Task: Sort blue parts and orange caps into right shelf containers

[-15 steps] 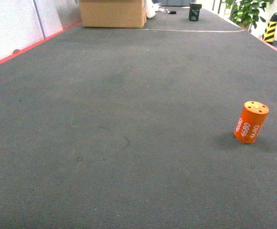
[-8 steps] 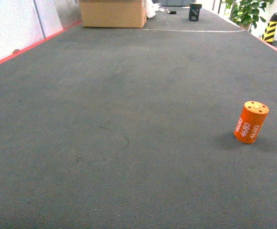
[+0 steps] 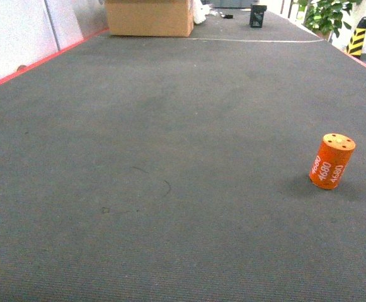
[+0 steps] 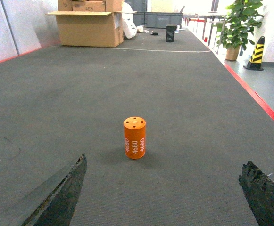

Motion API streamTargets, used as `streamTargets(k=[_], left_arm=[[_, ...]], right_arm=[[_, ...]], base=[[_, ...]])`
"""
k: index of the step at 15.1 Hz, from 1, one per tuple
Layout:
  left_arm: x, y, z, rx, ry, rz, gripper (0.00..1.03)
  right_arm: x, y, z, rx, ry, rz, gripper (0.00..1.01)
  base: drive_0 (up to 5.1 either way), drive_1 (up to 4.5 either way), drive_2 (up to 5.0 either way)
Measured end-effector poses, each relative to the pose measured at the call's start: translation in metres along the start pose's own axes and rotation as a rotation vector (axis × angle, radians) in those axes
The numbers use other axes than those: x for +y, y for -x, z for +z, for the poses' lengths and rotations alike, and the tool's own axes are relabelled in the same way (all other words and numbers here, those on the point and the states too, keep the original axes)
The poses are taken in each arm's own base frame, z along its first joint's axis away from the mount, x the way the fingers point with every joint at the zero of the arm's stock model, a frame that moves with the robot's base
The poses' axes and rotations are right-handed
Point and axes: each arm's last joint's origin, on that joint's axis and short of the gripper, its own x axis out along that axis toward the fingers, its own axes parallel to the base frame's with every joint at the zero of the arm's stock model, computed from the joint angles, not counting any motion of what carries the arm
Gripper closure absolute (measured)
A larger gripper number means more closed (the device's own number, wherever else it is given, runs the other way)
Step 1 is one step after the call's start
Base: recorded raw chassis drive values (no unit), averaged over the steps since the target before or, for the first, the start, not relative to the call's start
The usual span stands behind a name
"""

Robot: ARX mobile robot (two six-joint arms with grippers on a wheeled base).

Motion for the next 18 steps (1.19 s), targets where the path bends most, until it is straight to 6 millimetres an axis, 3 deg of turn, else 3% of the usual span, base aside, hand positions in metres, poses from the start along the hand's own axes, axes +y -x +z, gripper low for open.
streamTargets(k=[4,5,8,18], left_arm=[[0.000,0.000,0.000,0.000,0.000,0.000,0.62],[-0.001,0.000,-0.002,0.072,-0.036,-0.048,0.62],[-0.002,-0.002,-0.003,0.133,0.065,-0.046,0.62],[0.016,-0.026,-0.007,0.073,0.004,0.149,0.62]], right_arm=[[0.000,0.000,0.000,0.000,0.000,0.000,0.03],[0.000,0.000,0.000,0.000,0.000,0.000,0.03],[0.000,0.000,0.000,0.001,0.000,0.000,0.03],[0.000,0.000,0.000,0.000,0.000,0.000,0.03]], base=[[0.0,0.00,0.0],[0.0,0.00,0.0],[0.0,0.00,0.0],[0.0,0.00,0.0]])
